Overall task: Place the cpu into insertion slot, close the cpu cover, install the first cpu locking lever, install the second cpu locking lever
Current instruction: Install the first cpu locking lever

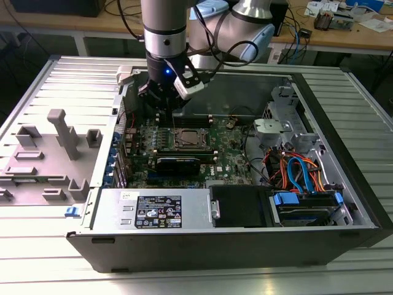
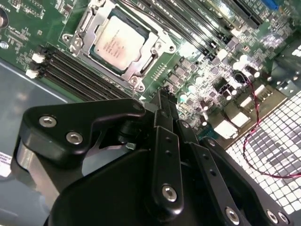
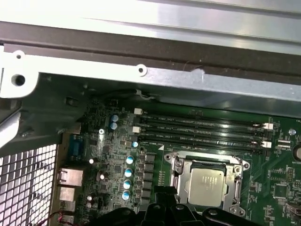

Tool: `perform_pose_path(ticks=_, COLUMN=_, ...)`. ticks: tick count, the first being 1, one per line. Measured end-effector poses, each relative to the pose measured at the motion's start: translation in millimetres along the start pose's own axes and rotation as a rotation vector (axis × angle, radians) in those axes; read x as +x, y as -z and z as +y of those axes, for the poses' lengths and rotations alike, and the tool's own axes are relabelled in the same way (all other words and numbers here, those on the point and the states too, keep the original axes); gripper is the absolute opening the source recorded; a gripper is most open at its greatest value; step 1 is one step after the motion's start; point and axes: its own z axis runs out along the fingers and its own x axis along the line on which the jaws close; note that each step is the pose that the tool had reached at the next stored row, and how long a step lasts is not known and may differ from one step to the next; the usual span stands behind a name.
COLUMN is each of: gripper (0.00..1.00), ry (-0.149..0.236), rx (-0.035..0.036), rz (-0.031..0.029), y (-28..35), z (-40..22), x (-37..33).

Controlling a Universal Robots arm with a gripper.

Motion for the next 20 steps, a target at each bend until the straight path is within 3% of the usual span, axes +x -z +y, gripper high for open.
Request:
perform_pose_path(ticks=2, gripper=0.11, ry=-0.001, rx=-0.0023, rz=-0.0005, y=-1.0, z=0.8, x=4.3)
perform_pose_path(ticks=6, gripper=0.11, ry=-0.031, rx=-0.0017, rz=-0.0004, y=-2.1, z=2.1, x=4.3)
perform_pose_path(ticks=10, gripper=0.11, ry=-0.032, rx=-0.0017, rz=-0.0004, y=-2.1, z=7.7, x=3.9)
perform_pose_path(ticks=16, gripper=0.11, ry=-0.032, rx=-0.0017, rz=-0.0004, y=-2.1, z=23.5, x=2.3)
perform_pose_path(ticks=20, gripper=0.11, ry=-0.032, rx=-0.0016, rz=-0.0004, y=-2.1, z=25.2, x=2.1)
